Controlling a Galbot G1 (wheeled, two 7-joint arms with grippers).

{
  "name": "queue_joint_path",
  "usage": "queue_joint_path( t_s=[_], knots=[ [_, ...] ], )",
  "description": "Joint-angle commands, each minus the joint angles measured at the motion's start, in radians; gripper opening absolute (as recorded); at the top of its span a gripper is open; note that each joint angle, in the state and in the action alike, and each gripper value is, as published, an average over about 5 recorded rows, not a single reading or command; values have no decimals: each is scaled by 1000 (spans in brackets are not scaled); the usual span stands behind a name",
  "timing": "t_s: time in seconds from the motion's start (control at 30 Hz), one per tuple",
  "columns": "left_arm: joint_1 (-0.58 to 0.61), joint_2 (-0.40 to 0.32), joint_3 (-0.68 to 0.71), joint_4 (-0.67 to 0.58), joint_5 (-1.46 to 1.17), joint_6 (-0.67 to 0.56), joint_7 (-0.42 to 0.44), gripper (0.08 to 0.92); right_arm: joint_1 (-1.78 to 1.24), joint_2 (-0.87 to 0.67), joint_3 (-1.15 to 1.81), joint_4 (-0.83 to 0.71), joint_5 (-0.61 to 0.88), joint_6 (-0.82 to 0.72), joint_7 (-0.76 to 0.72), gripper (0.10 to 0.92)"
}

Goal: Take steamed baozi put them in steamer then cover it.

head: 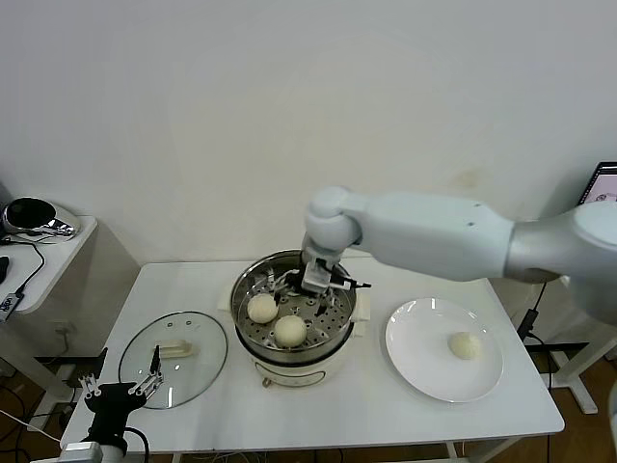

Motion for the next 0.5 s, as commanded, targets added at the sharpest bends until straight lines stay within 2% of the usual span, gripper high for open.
queue_joint_path(
  t_s=[0.03,0.23,0.37,0.5],
  knots=[
    [-5,8,2,1,-2,1,2,823,110,-267,2,158,95,-483,11,823],
    [-12,18,18,6,0,2,3,823,81,-526,10,262,83,-691,53,823],
    [-17,22,31,7,5,2,3,823,-1,-664,50,290,32,-716,50,823],
    [-21,22,38,6,6,2,3,823,-112,-732,92,281,-44,-694,44,823]
  ],
)
